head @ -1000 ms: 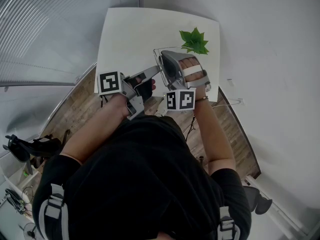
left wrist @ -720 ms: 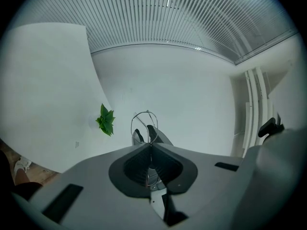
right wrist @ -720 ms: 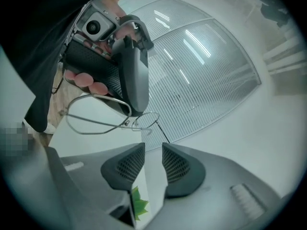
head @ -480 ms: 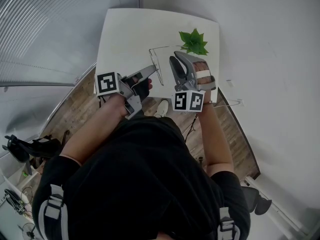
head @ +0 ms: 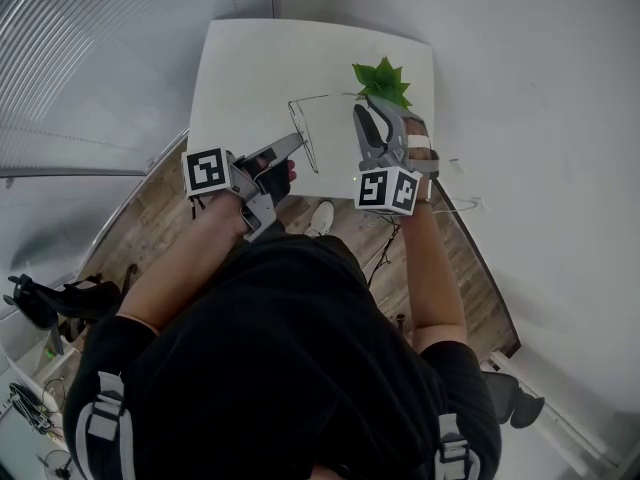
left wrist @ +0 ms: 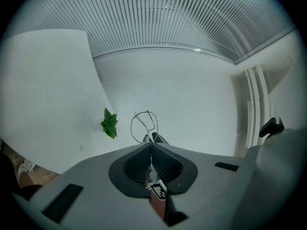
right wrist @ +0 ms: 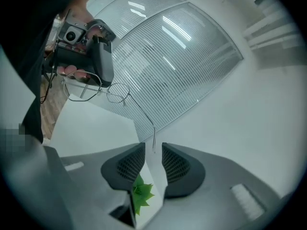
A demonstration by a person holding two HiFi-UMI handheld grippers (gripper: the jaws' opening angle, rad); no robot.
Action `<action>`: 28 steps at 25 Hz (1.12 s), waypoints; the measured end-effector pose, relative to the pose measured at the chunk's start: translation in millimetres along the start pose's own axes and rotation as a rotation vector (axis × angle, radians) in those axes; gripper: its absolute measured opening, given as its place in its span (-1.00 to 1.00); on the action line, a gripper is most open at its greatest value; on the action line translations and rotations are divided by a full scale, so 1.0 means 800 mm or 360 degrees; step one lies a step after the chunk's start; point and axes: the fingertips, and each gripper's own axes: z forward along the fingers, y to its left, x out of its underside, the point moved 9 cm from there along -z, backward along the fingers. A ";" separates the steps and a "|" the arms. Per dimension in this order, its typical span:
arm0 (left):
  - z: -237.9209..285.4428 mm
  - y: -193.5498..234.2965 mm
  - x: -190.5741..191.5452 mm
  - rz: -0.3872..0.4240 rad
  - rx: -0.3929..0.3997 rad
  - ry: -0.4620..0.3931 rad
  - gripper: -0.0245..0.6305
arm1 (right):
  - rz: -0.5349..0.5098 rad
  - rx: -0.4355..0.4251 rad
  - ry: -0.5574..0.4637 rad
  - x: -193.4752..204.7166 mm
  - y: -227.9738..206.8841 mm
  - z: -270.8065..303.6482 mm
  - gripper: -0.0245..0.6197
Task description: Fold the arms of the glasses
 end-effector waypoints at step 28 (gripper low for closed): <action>0.002 0.000 -0.015 -0.0010 0.0025 -0.0108 -0.89 | 0.0035 -0.0031 0.0014 0.001 0.003 0.013 -0.83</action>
